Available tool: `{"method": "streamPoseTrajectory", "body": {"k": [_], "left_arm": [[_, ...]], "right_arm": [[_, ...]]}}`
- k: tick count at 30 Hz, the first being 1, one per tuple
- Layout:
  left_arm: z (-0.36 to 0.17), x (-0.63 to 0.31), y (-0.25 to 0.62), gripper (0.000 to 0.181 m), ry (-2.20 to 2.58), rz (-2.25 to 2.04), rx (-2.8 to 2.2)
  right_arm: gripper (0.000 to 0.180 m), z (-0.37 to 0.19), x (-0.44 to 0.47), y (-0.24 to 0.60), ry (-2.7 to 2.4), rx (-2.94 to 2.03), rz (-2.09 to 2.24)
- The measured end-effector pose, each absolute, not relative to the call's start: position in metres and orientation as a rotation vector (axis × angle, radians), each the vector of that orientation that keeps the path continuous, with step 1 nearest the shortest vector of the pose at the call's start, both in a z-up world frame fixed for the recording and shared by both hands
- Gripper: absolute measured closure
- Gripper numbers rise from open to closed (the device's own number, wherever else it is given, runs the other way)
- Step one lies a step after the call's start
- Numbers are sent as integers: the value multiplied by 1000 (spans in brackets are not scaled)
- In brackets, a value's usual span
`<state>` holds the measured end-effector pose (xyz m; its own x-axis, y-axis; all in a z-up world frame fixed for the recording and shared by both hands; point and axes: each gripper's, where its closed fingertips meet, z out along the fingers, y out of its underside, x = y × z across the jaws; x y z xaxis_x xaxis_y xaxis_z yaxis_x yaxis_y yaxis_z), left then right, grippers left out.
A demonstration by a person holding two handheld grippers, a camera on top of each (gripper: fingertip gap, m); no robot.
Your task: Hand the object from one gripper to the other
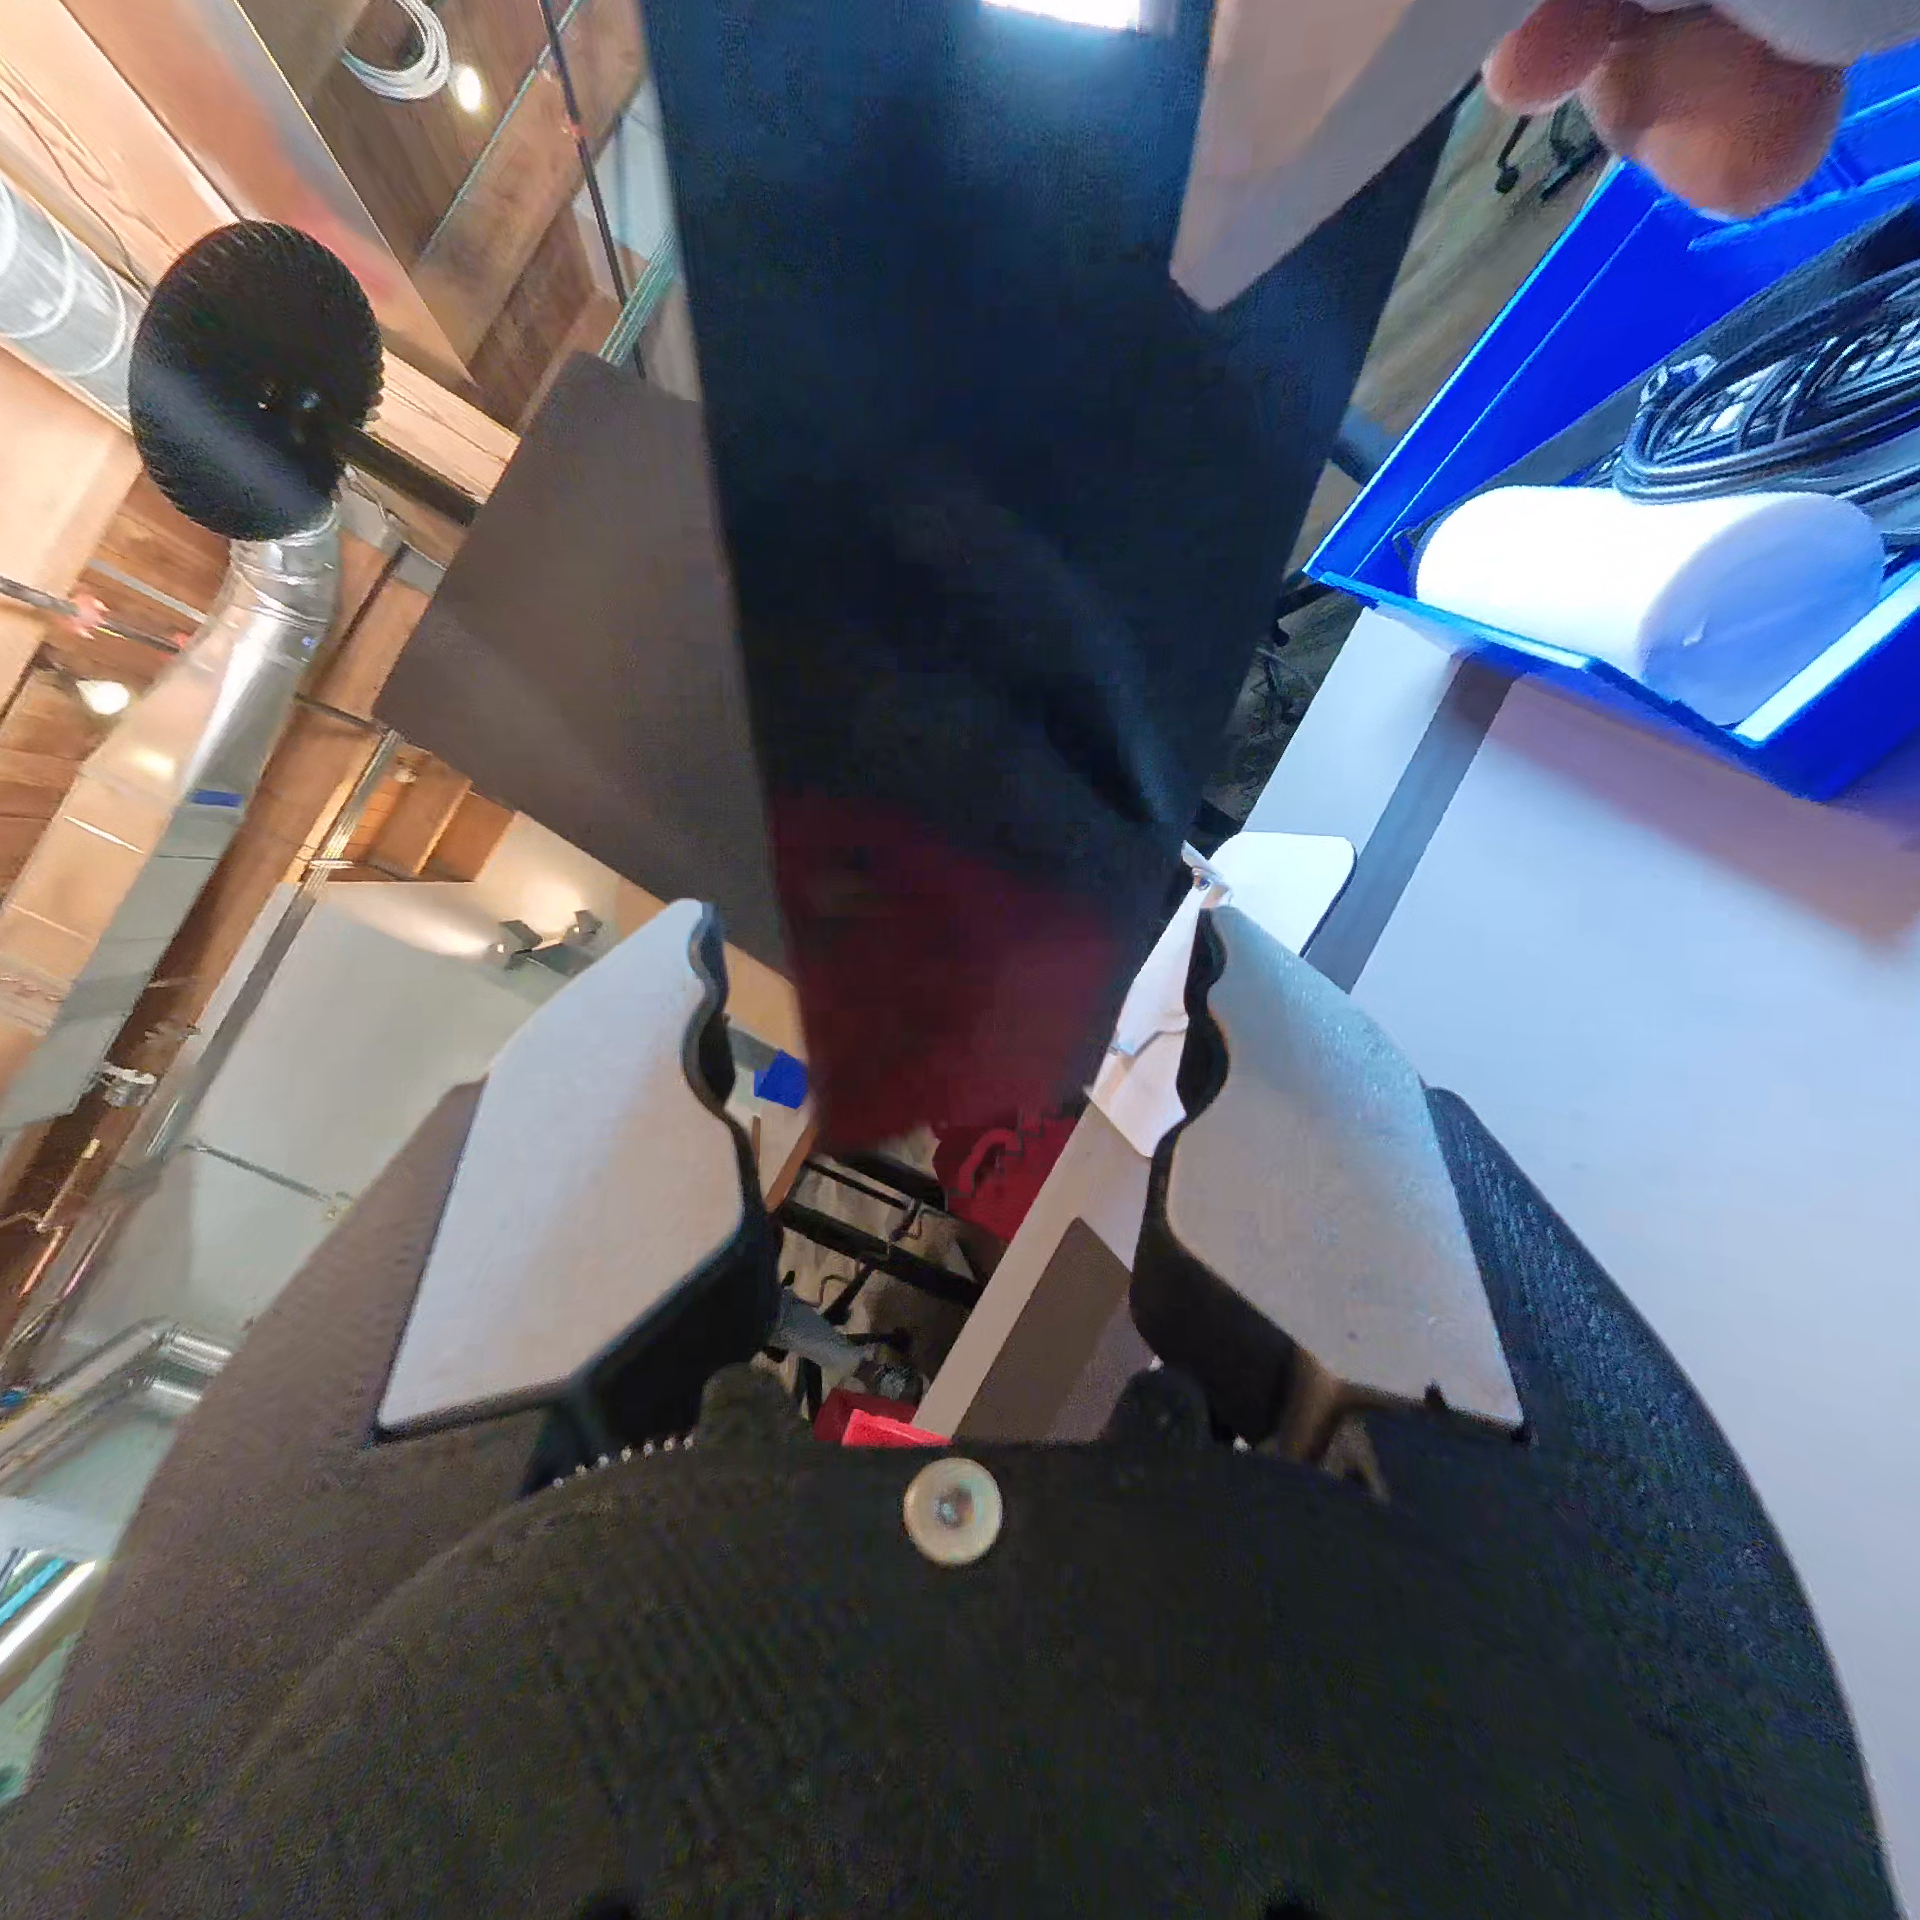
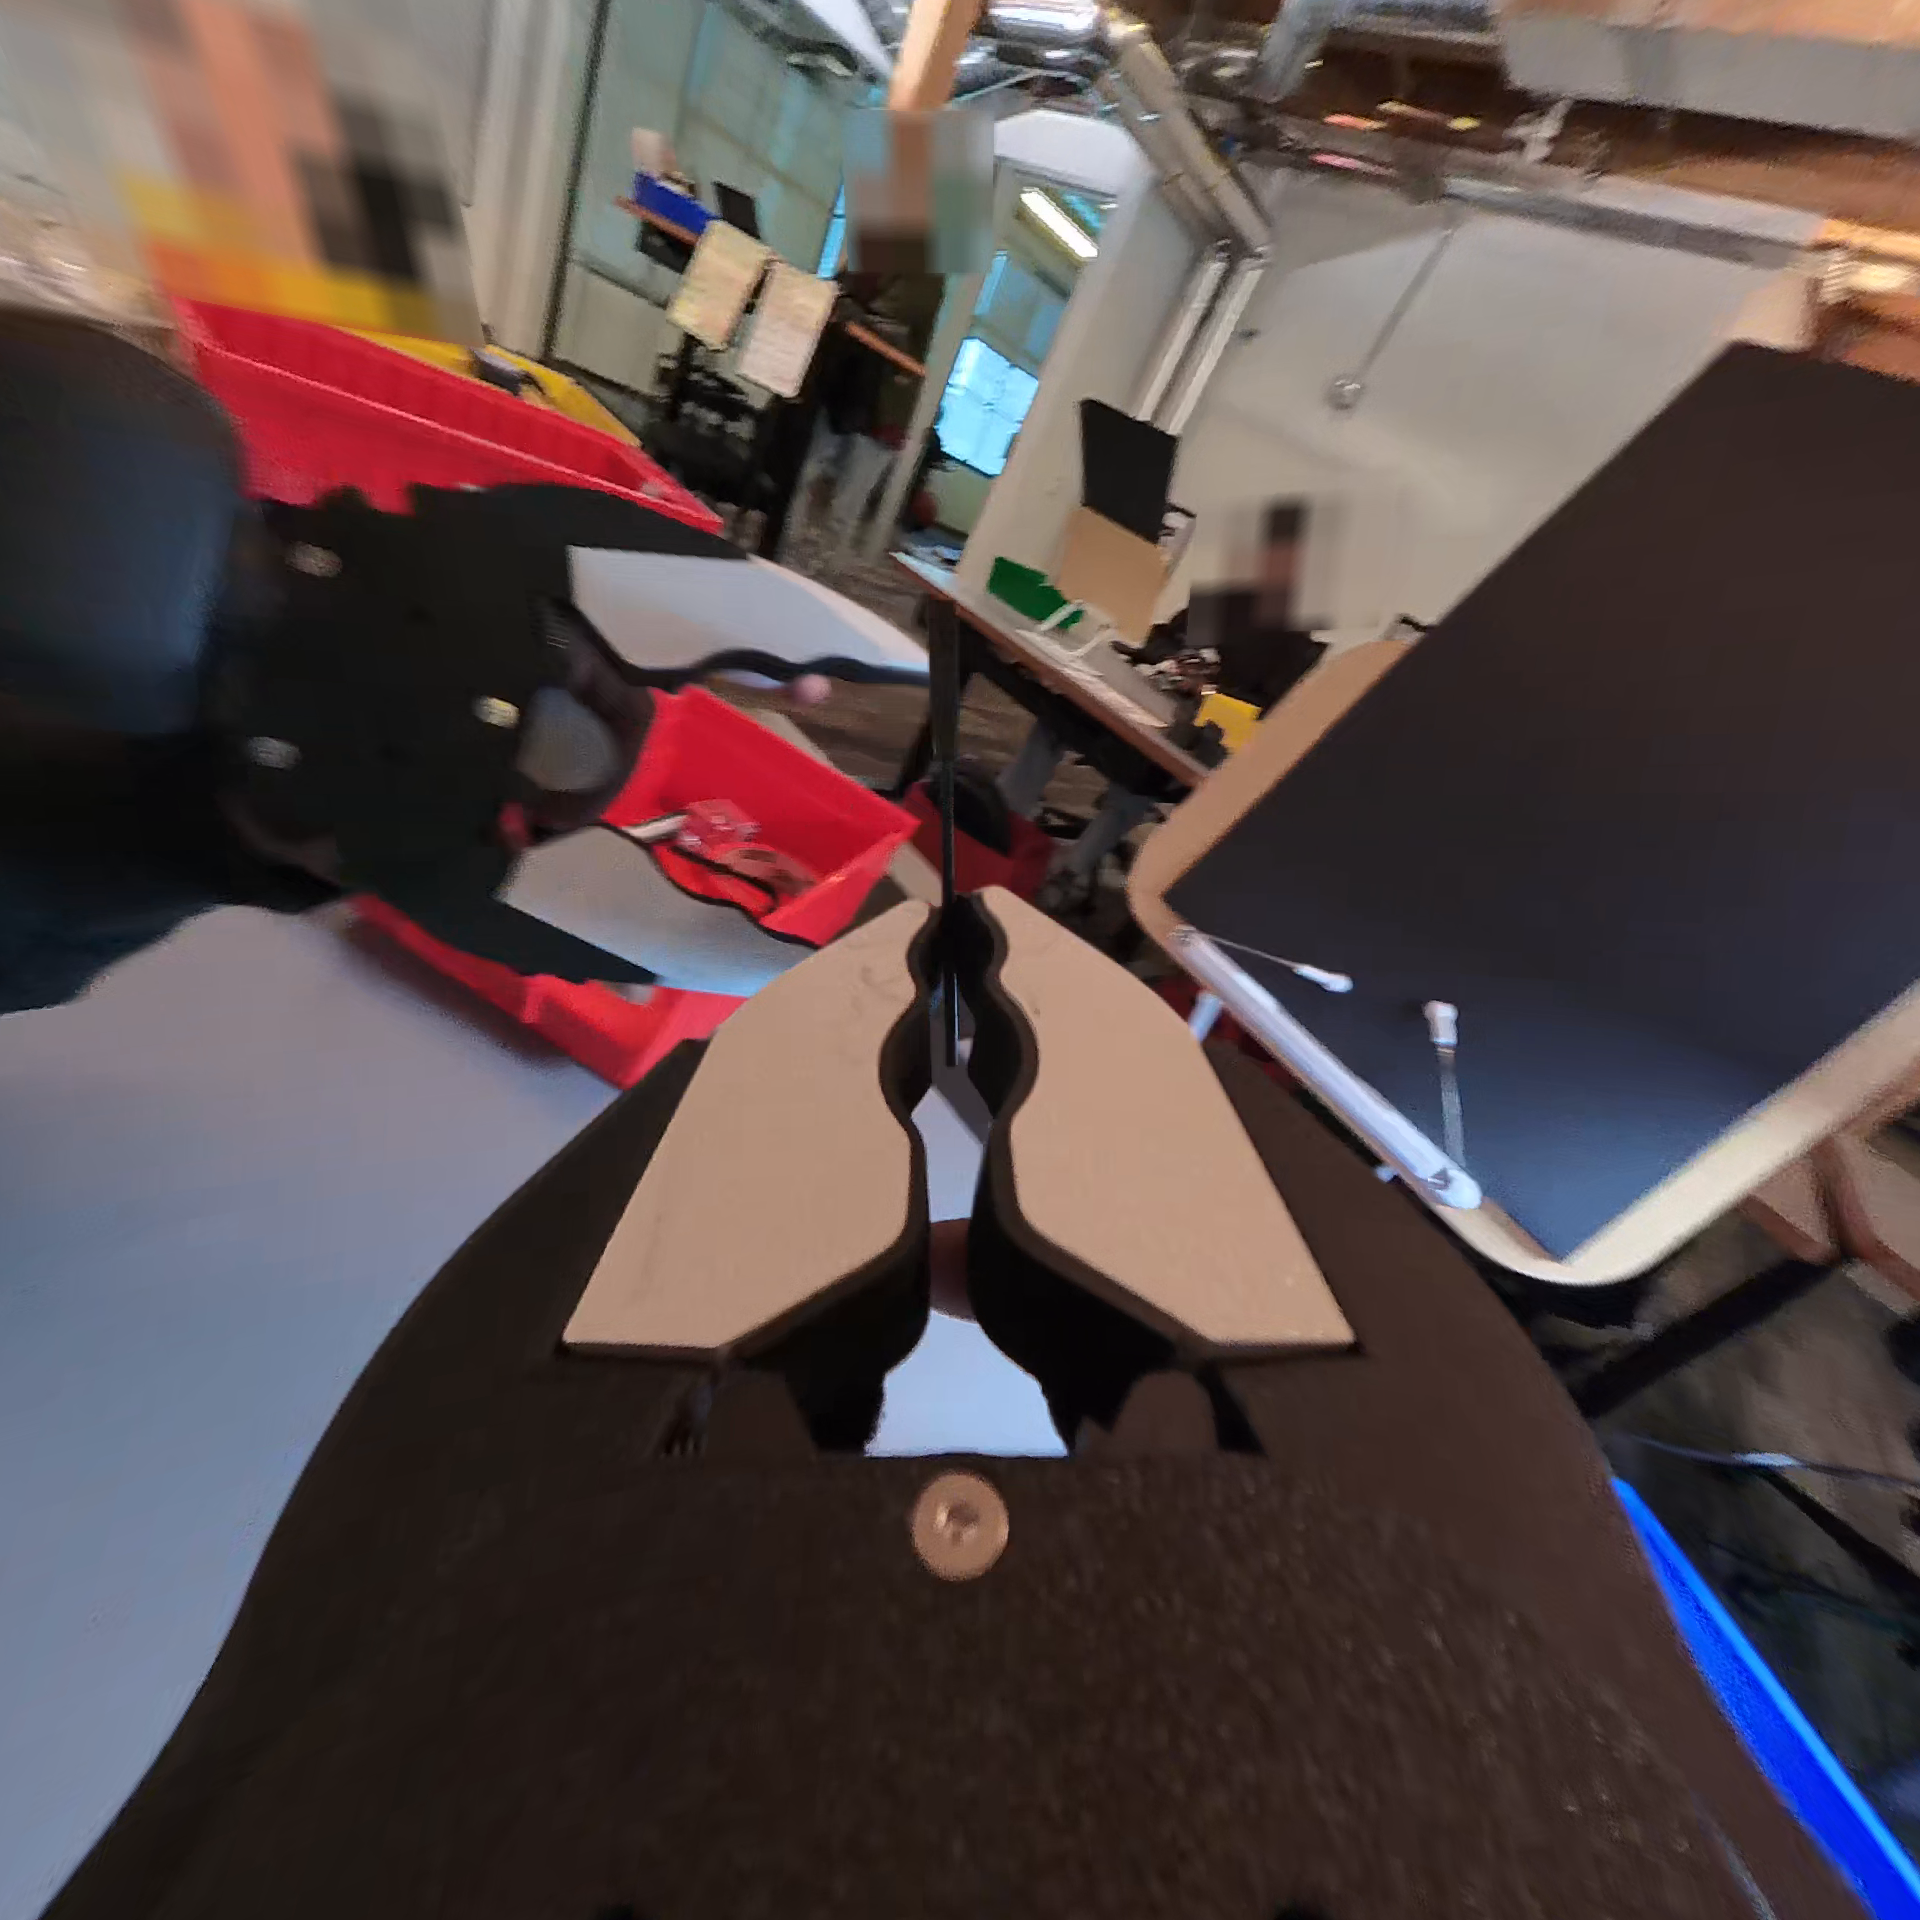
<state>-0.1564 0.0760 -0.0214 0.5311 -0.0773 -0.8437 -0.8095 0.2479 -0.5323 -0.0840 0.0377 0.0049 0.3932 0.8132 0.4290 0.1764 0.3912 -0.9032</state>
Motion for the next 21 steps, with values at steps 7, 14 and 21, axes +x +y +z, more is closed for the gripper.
{"method": "streamPoseTrajectory", "body": {"k": [7,14,21], "left_arm": [[-5,-144,61,105,707,-85,-1353],[15,-108,38,122,379,-1132,-1338],[-13,-105,60,138,177,-1220,-1415]], "right_arm": [[178,29,-48,70,-956,-880,214],[178,6,-54,78,-978,-599,-234],[178,-30,-82,69,-1054,-416,-406]]}}
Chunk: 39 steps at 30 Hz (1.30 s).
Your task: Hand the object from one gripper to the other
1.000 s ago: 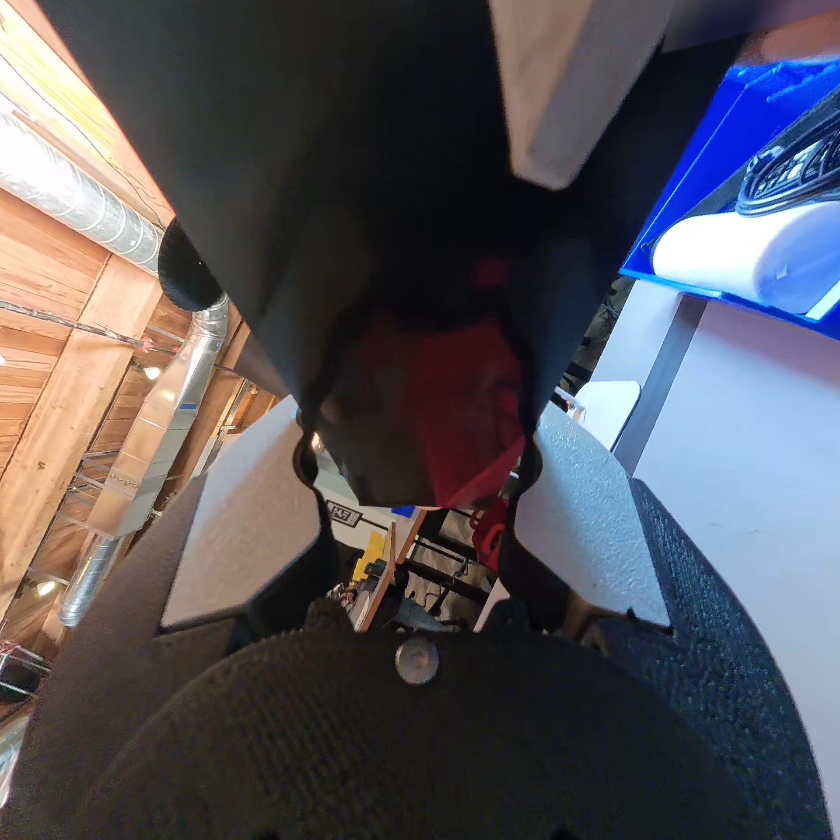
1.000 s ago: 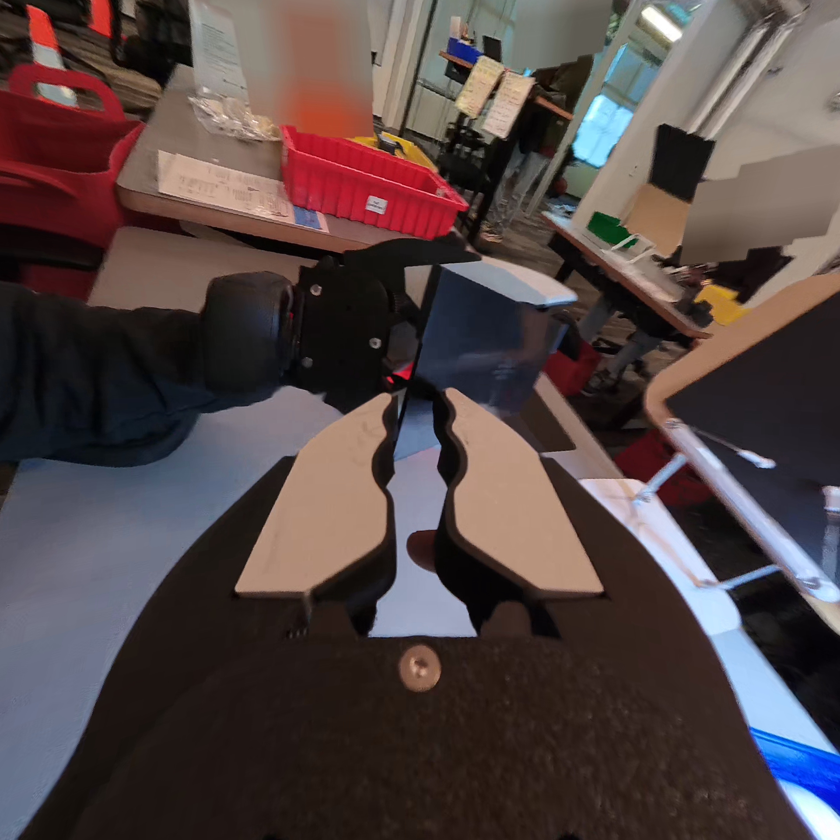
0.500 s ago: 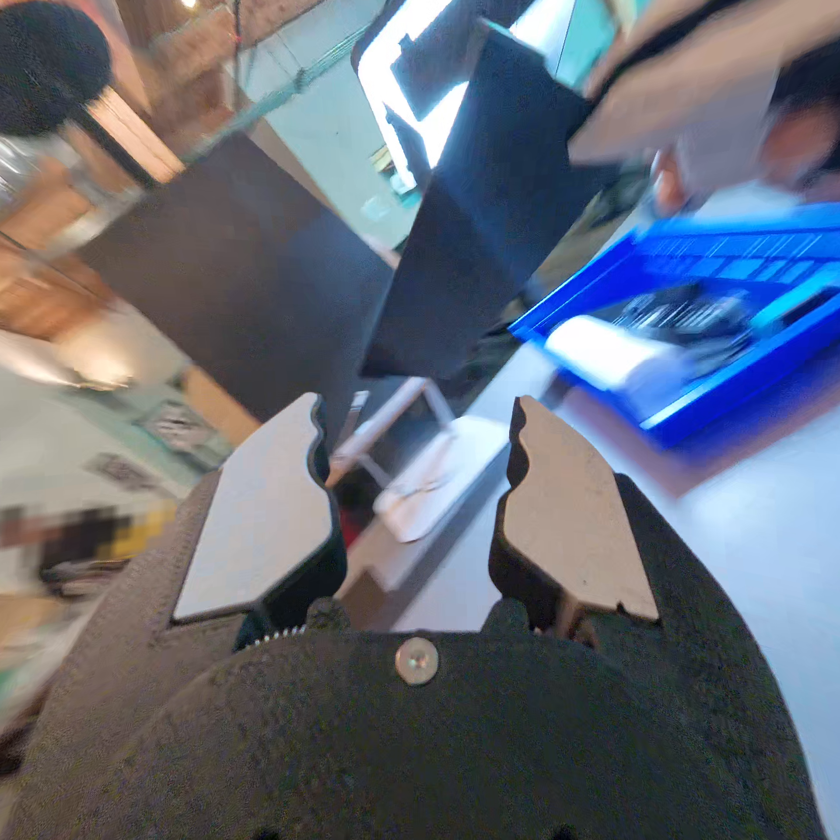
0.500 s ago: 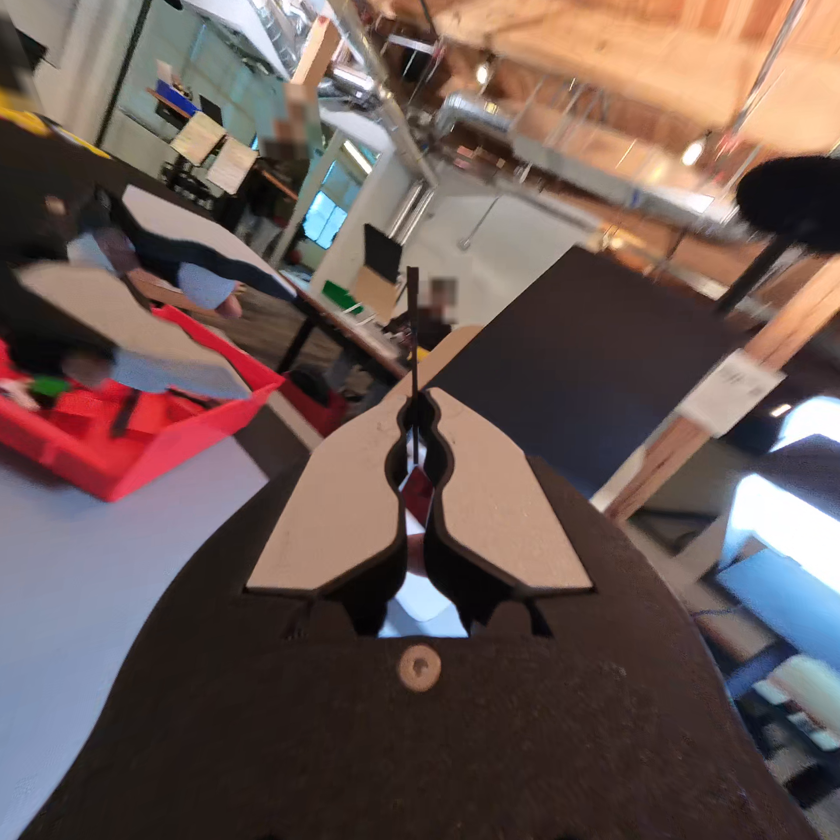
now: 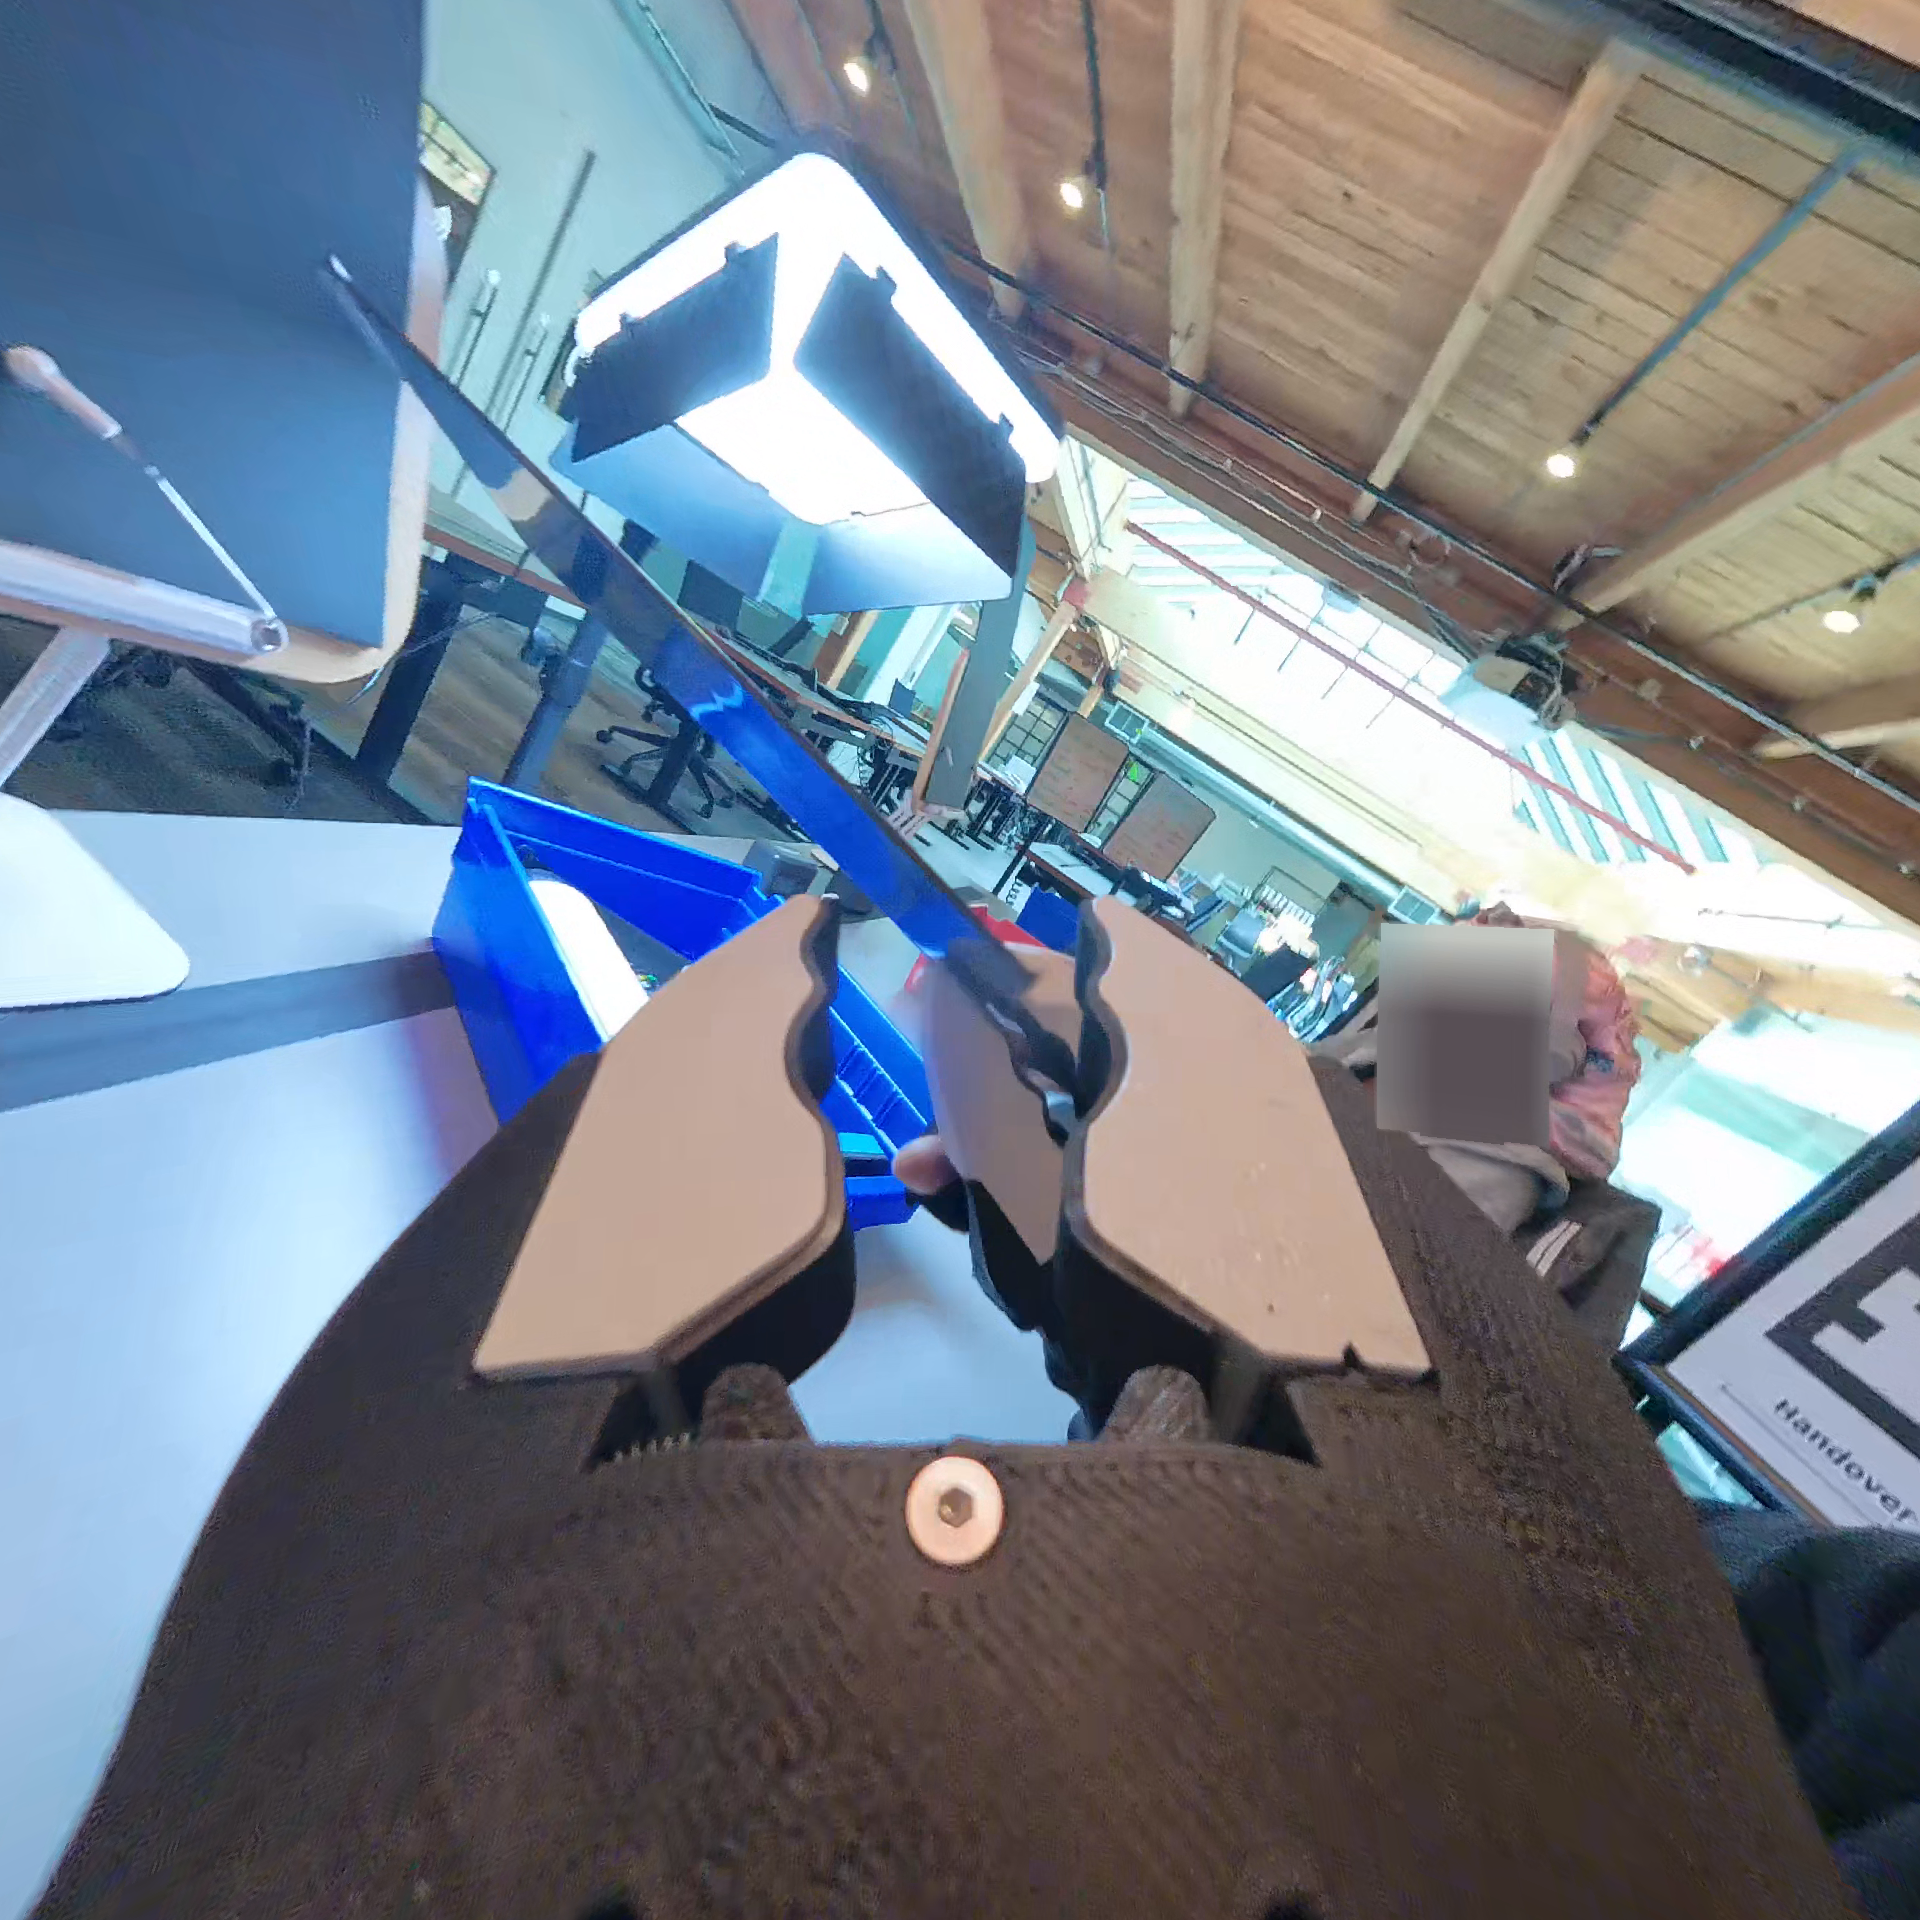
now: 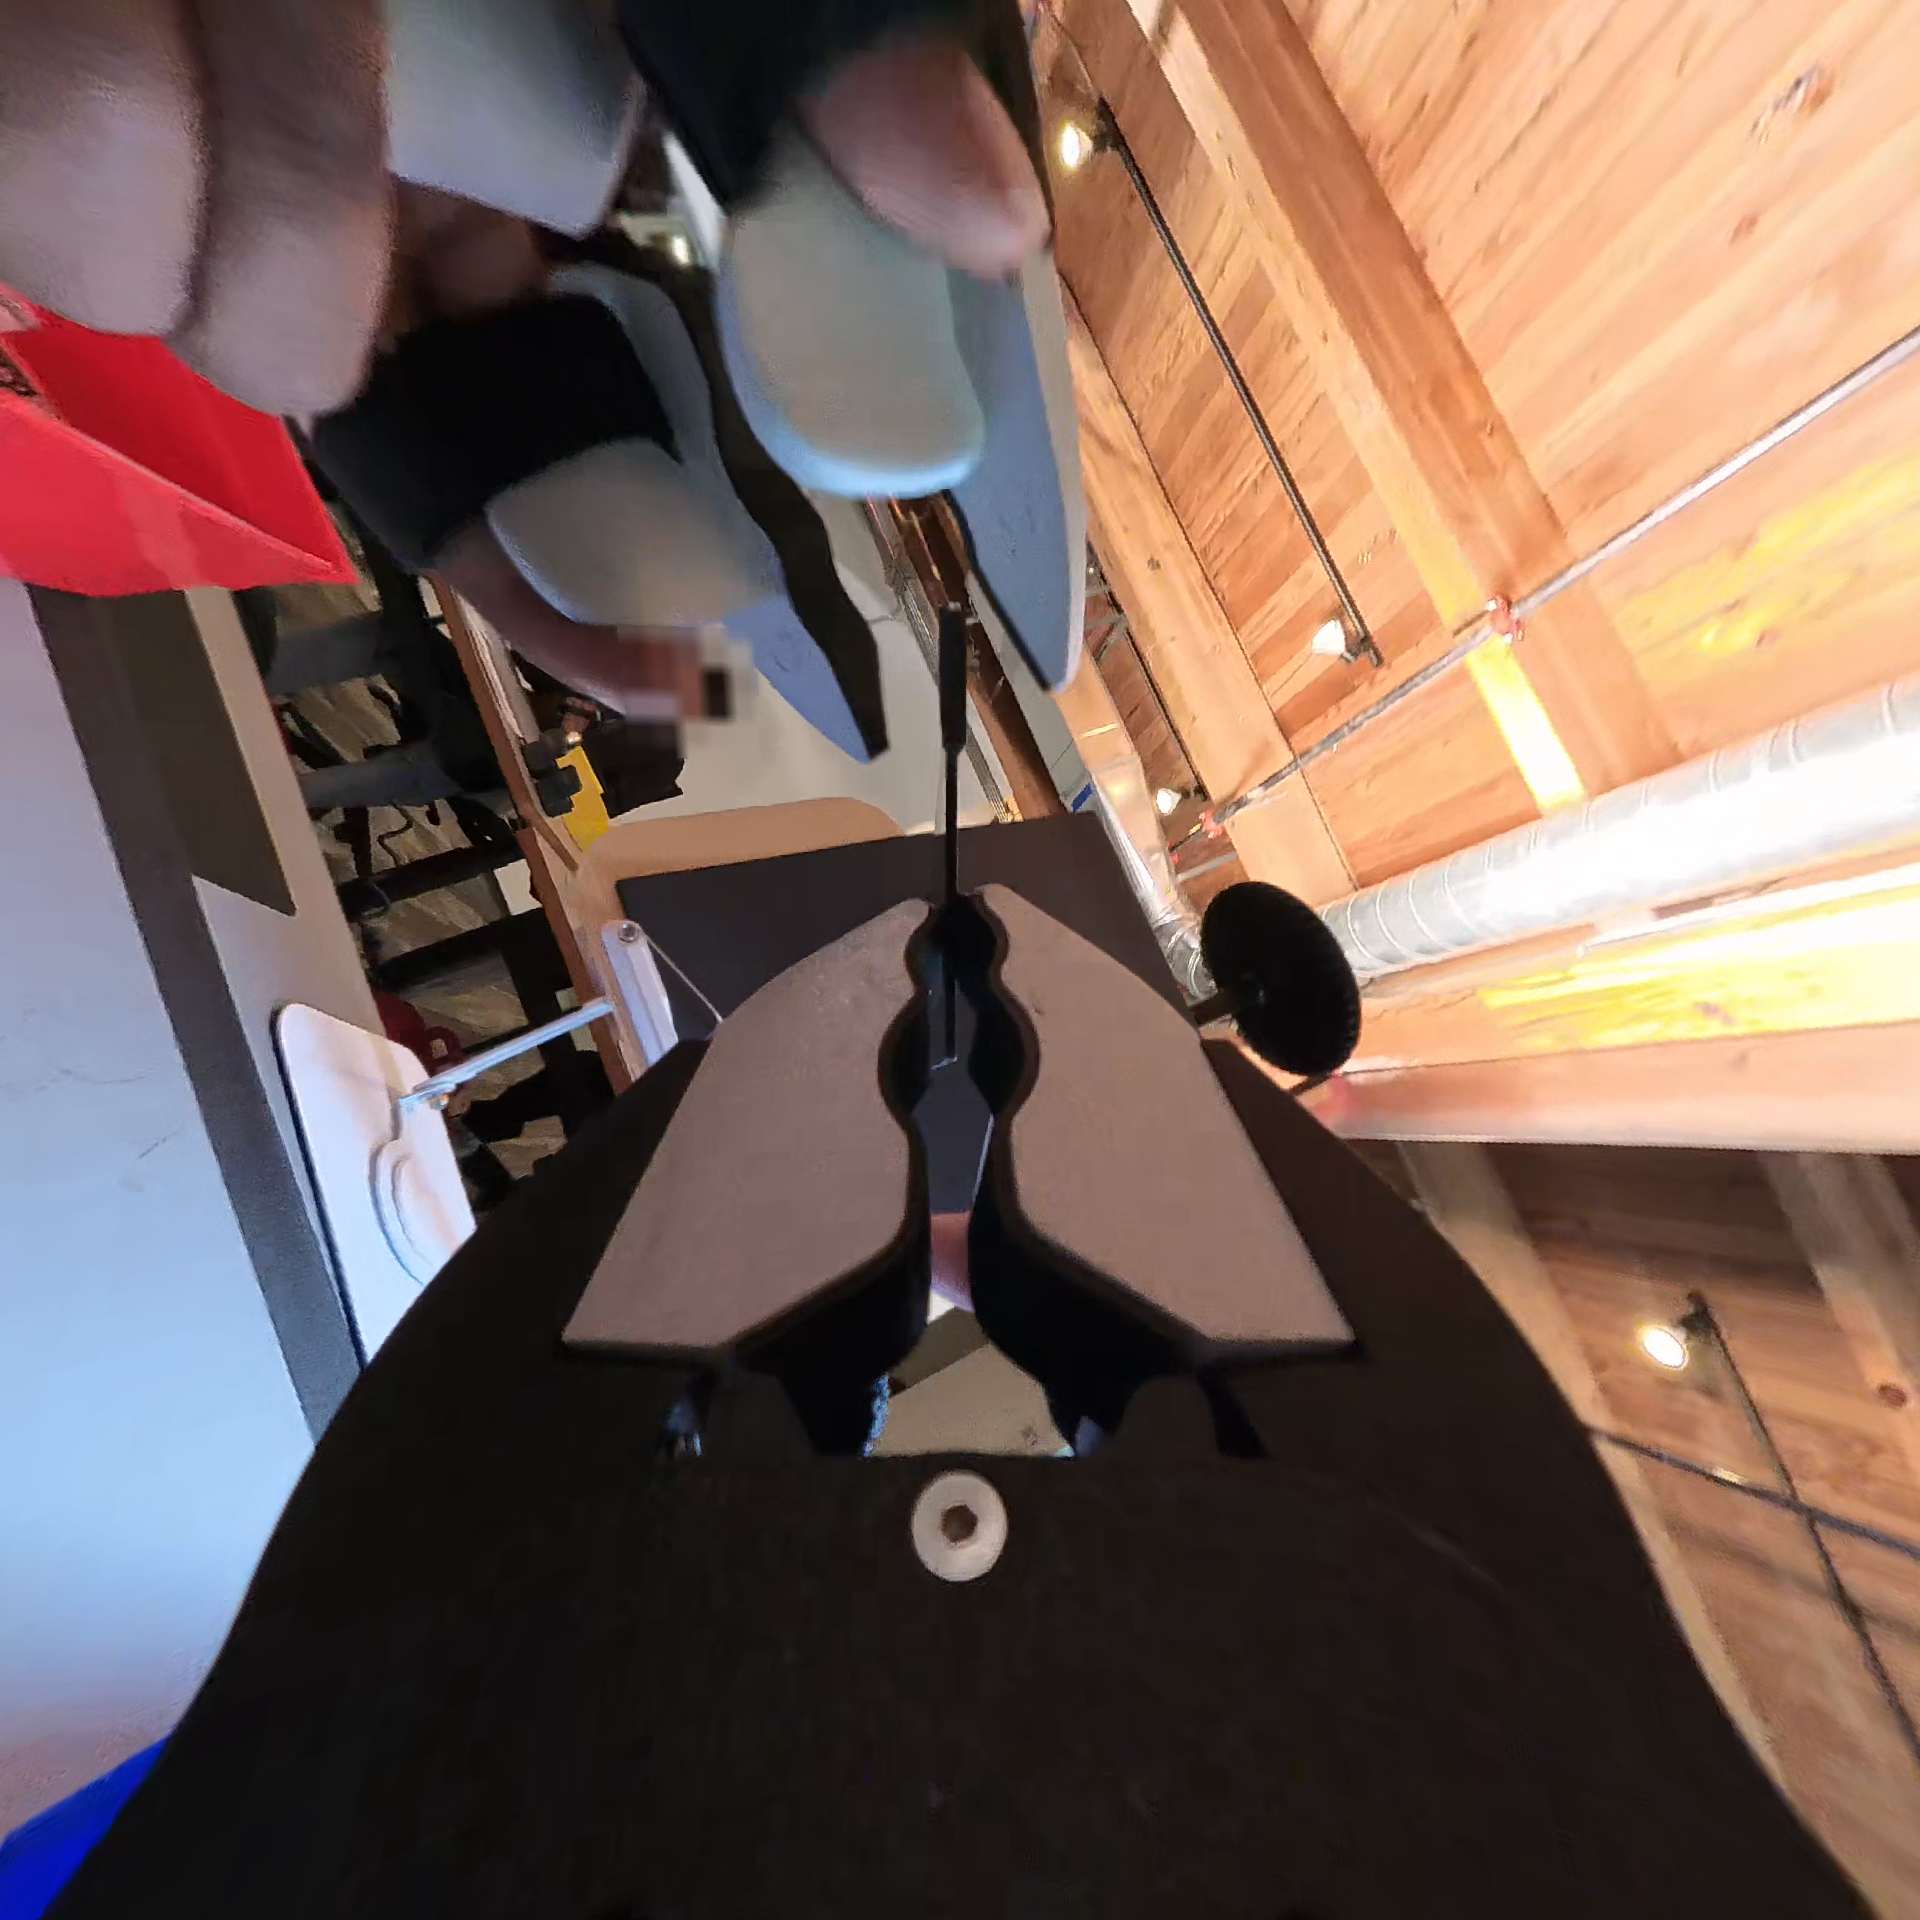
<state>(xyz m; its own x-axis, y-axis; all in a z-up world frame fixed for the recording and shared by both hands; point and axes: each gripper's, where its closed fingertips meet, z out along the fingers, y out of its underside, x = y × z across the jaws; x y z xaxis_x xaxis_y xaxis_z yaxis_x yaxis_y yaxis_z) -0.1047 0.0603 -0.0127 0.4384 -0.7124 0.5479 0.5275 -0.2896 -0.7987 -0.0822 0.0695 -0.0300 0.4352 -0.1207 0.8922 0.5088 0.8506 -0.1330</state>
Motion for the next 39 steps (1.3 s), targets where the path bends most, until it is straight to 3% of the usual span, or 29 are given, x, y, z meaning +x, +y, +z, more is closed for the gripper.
{"method": "streamPoseTrajectory", "body": {"k": [2,5,8,10,14,18,23,30,33,35,37,39], "left_arm": [[-20,-105,62,158,187,-1257,-1430],[-33,-112,70,167,232,-1186,-1472],[-31,-130,76,179,256,-1086,-1422],[-21,-137,69,179,383,-988,-1351],[-19,-142,51,179,724,-674,-1302],[-19,-139,25,179,957,-589,-1233],[-9,-129,3,179,1026,-663,-1161],[5,-136,-4,179,957,-820,-1080],[19,-143,-12,180,915,-889,-1015],[25,-146,-15,179,891,-921,-983],[32,-155,-9,179,813,-927,-965],[34,-173,10,173,684,-873,-1015]], "right_arm": [[178,-39,-90,67,-1074,-405,-408],[175,-49,-94,73,-1133,-452,-365],[160,-64,-103,68,-1300,-566,-167],[150,-58,-101,63,-1350,-691,38],[148,0,-64,54,-1228,-830,409],[140,36,-7,64,-1161,-893,461],[121,-17,3,71,-1417,-1120,607],[118,-79,-31,85,-1501,-1239,838],[121,-83,-47,74,-1461,-1194,1060],[140,-68,-57,64,-1384,-1113,1182],[175,-61,-62,49,-1405,-1054,1227],[177,-45,-60,49,-1358,-1013,1181]]}}
